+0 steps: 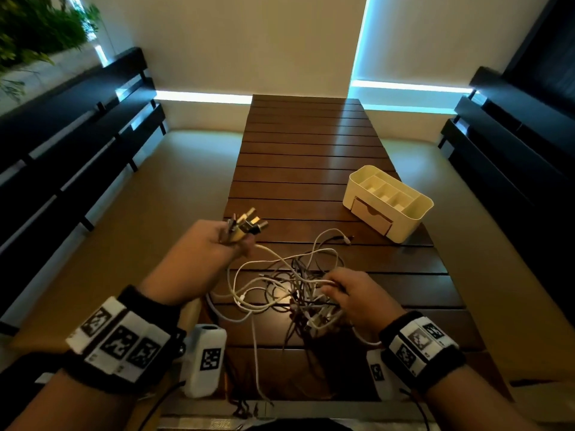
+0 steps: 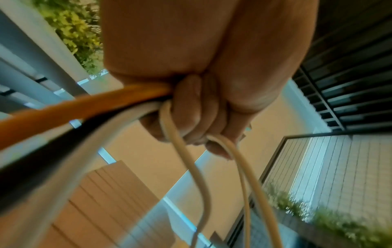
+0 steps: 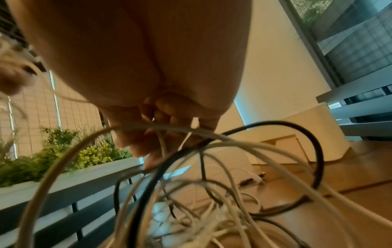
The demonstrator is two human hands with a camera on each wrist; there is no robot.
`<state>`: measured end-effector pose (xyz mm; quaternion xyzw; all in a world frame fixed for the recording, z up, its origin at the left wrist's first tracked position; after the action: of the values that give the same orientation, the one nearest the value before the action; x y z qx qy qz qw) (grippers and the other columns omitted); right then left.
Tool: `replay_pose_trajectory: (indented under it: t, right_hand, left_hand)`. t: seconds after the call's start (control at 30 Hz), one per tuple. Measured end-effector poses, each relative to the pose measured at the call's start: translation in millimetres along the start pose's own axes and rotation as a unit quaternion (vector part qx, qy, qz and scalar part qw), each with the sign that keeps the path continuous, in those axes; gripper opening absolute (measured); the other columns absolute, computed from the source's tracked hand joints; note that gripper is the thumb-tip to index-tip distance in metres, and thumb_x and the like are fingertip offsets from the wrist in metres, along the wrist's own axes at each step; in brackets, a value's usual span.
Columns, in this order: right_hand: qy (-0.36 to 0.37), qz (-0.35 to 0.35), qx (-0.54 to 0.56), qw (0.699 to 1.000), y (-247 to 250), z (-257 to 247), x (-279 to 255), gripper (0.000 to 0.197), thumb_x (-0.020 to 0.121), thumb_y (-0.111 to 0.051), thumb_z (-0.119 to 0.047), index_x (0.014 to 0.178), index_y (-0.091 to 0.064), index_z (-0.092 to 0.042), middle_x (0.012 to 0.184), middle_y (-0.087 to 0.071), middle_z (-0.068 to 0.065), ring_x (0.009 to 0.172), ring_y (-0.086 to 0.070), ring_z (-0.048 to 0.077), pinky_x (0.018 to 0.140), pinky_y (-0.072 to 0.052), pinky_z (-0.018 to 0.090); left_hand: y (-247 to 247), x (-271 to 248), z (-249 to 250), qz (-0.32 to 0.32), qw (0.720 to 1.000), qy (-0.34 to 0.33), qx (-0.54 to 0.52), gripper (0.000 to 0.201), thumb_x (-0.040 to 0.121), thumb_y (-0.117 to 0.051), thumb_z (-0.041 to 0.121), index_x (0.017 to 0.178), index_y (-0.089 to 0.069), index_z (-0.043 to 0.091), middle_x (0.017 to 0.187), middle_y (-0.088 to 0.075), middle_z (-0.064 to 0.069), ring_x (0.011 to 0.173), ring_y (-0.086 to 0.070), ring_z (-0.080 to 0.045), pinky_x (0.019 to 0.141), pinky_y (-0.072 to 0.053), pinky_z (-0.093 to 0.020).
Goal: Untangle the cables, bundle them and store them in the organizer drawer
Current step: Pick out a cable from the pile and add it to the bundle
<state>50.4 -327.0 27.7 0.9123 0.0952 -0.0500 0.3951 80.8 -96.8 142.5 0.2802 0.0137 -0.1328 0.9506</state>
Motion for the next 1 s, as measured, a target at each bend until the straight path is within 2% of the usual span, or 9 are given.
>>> replay_pose_trajectory:
  t: [0.13,0.27,0.33,0.43,0.57,0.67,0.73,0.9,1.0]
  right_hand:
    - [0.022,-0.024,0.059,0.998,5.9,-28.1,-1.3,0.010,0.096,-0.058,-0.021,0.093,-0.065,-0.027,0.088,-0.066,-0.004,0.075,-0.060,0.009,0.071,-0.052,0.028]
    - [0.048,-0.015,0.139,0.989,19.1,-45.0,-5.9,0.017,0.090,-0.059,-0.009,0.083,-0.065,-0.023,0.081,-0.065,0.000,0.073,-0.059,0.016,0.067,-0.047,0.025]
    - [0.057,-0.005,0.124,0.991,21.9,-47.5,-5.2,0.017,0.091,-0.059,-0.011,0.081,-0.066,-0.024,0.080,-0.066,0.002,0.074,-0.059,0.022,0.067,-0.047,0.029]
    - [0.069,-0.005,0.065,0.995,15.0,-51.1,-0.3,0.015,0.094,-0.060,-0.019,0.084,-0.064,-0.030,0.081,-0.063,-0.006,0.071,-0.058,0.011,0.067,-0.051,0.031]
    - [0.116,0.020,0.064,0.991,13.1,-69.0,1.3,0.006,0.095,-0.061,-0.020,0.097,-0.066,-0.024,0.088,-0.062,-0.012,0.079,-0.061,0.002,0.068,-0.051,0.022]
    - [0.161,0.076,0.082,0.981,28.4,-83.3,-0.6,0.014,0.094,-0.061,-0.017,0.093,-0.063,-0.030,0.082,-0.060,-0.011,0.070,-0.058,0.009,0.059,-0.048,0.024]
    - [0.174,0.088,0.082,0.977,32.8,-86.6,-2.3,0.012,0.094,-0.062,-0.017,0.095,-0.065,-0.029,0.082,-0.059,-0.011,0.069,-0.056,0.013,0.059,-0.049,0.028]
    - [0.128,0.055,0.138,0.981,21.8,-70.7,-1.4,0.013,0.098,-0.056,-0.028,0.087,-0.062,-0.029,0.072,-0.058,-0.010,0.062,-0.052,0.004,0.058,-0.045,0.019]
    - [0.058,-0.015,0.121,0.991,3.4,-48.6,3.2,0.019,0.100,-0.052,-0.034,0.089,-0.062,-0.022,0.077,-0.061,0.000,0.069,-0.057,0.014,0.067,-0.052,0.035]
  left_hand:
    - [-7.2,11.7,-28.2,0.010,0.995,0.050,0.088,0.025,0.096,-0.061,0.028,0.077,-0.069,0.014,0.069,-0.063,-0.008,0.063,-0.054,-0.021,0.060,-0.038,-0.031]
    - [-12.6,15.6,-52.6,-0.016,0.983,0.104,0.149,0.035,0.095,-0.065,0.023,0.061,-0.058,0.017,0.057,-0.047,-0.001,0.052,-0.036,-0.016,0.051,-0.028,-0.029]
    - [-13.6,14.0,-46.2,-0.007,0.985,0.084,0.153,0.035,0.095,-0.063,0.022,0.061,-0.058,0.022,0.055,-0.048,0.002,0.051,-0.037,-0.015,0.051,-0.029,-0.029]
    - [-20.3,8.6,-20.3,0.011,0.989,0.012,0.150,0.031,0.096,-0.060,0.022,0.065,-0.058,0.021,0.059,-0.052,0.003,0.052,-0.042,-0.013,0.052,-0.034,-0.029]
    - [-57.4,-2.3,2.0,-0.054,0.991,-0.064,0.101,0.028,0.095,-0.062,0.024,0.069,-0.059,0.015,0.058,-0.051,0.003,0.051,-0.040,-0.009,0.051,-0.034,-0.025]
    - [-70.6,-2.0,0.3,-0.087,0.991,-0.079,0.067,0.031,0.096,-0.063,0.027,0.073,-0.059,0.006,0.054,-0.043,0.007,0.049,-0.034,-0.006,0.049,-0.030,-0.020]
    - [-68.3,1.2,-0.6,-0.079,0.991,-0.080,0.074,0.030,0.095,-0.063,0.028,0.073,-0.060,0.008,0.055,-0.044,0.007,0.049,-0.034,-0.006,0.049,-0.030,-0.019]
    - [-39.8,-0.7,14.0,0.003,0.995,-0.100,0.024,0.025,0.094,-0.064,0.023,0.074,-0.064,0.008,0.054,-0.050,0.006,0.046,-0.039,-0.005,0.046,-0.034,-0.017]
    - [-17.4,-2.6,14.3,0.070,0.993,-0.094,-0.035,0.021,0.094,-0.063,0.018,0.073,-0.068,0.018,0.053,-0.057,0.019,0.049,-0.047,0.002,0.048,-0.034,-0.012]
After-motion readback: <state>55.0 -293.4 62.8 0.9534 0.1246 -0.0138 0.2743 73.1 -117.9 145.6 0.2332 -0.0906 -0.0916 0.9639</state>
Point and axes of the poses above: each hand's wrist, its own x-axis towards the middle knuckle, its own y-axis out of the back of the hand, z = x × y, the point moved 9 cm from there along x, towards the middle knuckle
